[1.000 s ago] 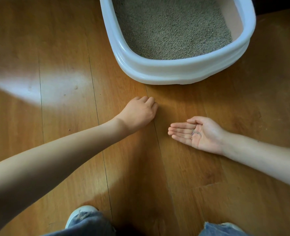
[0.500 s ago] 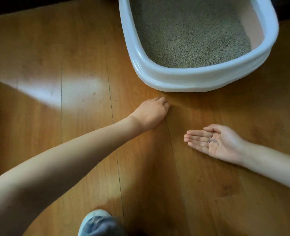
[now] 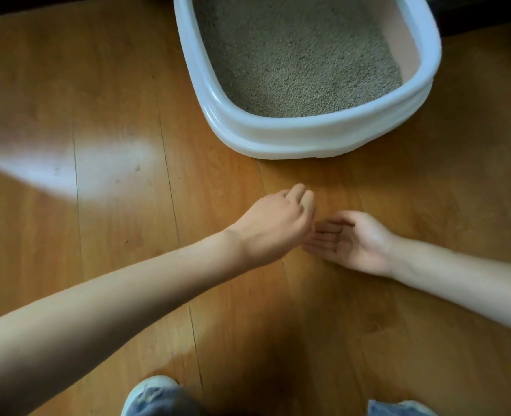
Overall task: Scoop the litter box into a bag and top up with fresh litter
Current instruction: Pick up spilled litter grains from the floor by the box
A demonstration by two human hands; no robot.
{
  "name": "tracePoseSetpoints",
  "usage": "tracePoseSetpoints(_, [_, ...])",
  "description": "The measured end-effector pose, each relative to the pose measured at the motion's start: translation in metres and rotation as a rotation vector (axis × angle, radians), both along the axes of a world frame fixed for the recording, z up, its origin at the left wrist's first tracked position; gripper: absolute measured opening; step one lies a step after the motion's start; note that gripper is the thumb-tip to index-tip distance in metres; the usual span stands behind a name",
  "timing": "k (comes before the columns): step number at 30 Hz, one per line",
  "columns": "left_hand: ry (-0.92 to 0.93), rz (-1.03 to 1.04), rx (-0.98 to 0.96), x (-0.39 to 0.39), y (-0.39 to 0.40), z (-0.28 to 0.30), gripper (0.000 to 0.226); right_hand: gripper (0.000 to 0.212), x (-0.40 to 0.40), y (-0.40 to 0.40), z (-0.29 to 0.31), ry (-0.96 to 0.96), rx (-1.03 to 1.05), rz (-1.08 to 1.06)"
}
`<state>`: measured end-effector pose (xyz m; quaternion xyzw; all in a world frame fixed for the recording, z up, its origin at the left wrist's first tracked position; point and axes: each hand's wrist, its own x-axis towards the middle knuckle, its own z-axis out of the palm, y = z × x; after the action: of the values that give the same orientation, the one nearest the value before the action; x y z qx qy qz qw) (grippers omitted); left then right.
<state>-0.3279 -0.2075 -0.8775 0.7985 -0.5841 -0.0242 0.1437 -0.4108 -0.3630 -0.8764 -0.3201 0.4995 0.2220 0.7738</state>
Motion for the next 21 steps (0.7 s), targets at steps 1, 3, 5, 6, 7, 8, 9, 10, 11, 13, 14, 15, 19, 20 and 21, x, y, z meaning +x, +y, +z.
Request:
tracePoseSetpoints(1, [0.022, -0.018, -0.032, -0.008, -0.003, 0.001, 0.009, 0.037, 0.0, 0.002, 0.001, -0.004, -0.015, 0.0])
tracePoseSetpoints(3, [0.032, -0.064, -0.05, -0.018, -0.009, 0.002, 0.01, 0.036, 0.001, 0.008, 0.005, -0.018, -0.034, 0.042])
tracePoseSetpoints(5, [0.027, -0.101, -0.031, -0.024, -0.01, 0.002, 0.011, 0.038, 0.002, 0.015, 0.008, -0.04, -0.026, 0.09])
tracePoseSetpoints(6, [0.019, -0.11, -0.024, -0.025, -0.01, 0.002, 0.013, 0.038, 0.002, 0.017, 0.01, -0.045, -0.018, 0.105])
tracePoseSetpoints(7, [0.014, -0.112, -0.022, -0.027, -0.009, 0.003, 0.014, 0.038, 0.002, 0.019, 0.013, -0.044, -0.013, 0.117])
tracePoseSetpoints(8, [0.016, -0.108, -0.024, -0.029, -0.008, 0.005, 0.014, 0.038, 0.003, 0.021, 0.015, -0.036, -0.015, 0.125])
tracePoseSetpoints(9, [0.025, -0.102, -0.034, -0.031, -0.006, 0.006, 0.014, 0.037, 0.003, 0.022, 0.018, -0.029, -0.017, 0.13])
tracePoseSetpoints(10, [0.033, -0.098, -0.053, -0.032, -0.004, 0.006, 0.013, 0.037, 0.003, 0.022, 0.019, -0.023, -0.025, 0.13])
tracePoseSetpoints(11, [0.039, -0.093, -0.072, -0.034, -0.002, 0.007, 0.01, 0.036, 0.003, 0.023, 0.019, -0.019, -0.032, 0.142])
tracePoseSetpoints(13, [0.049, -0.08, -0.075, -0.036, 0.002, 0.007, 0.007, 0.036, 0.002, 0.026, 0.019, -0.028, -0.047, 0.172])
tracePoseSetpoints(14, [0.054, -0.074, -0.073, -0.037, 0.004, 0.007, 0.007, 0.037, 0.002, 0.027, 0.018, -0.036, -0.045, 0.179])
tracePoseSetpoints(15, [0.059, -0.065, -0.074, -0.037, 0.005, 0.006, 0.008, 0.037, 0.003, 0.028, 0.019, -0.041, -0.032, 0.181])
tracePoseSetpoints(19, [0.047, -0.042, -0.109, -0.034, 0.012, 0.005, 0.007, 0.038, 0.007, 0.034, 0.02, -0.038, -0.024, 0.155])
tracePoseSetpoints(20, [0.04, -0.043, -0.105, -0.033, 0.013, 0.004, 0.007, 0.041, 0.007, 0.035, 0.02, -0.041, -0.011, 0.142])
tracePoseSetpoints(21, [0.037, -0.043, -0.106, -0.033, 0.015, 0.004, 0.007, 0.045, 0.008, 0.036, 0.019, -0.045, 0.009, 0.136])
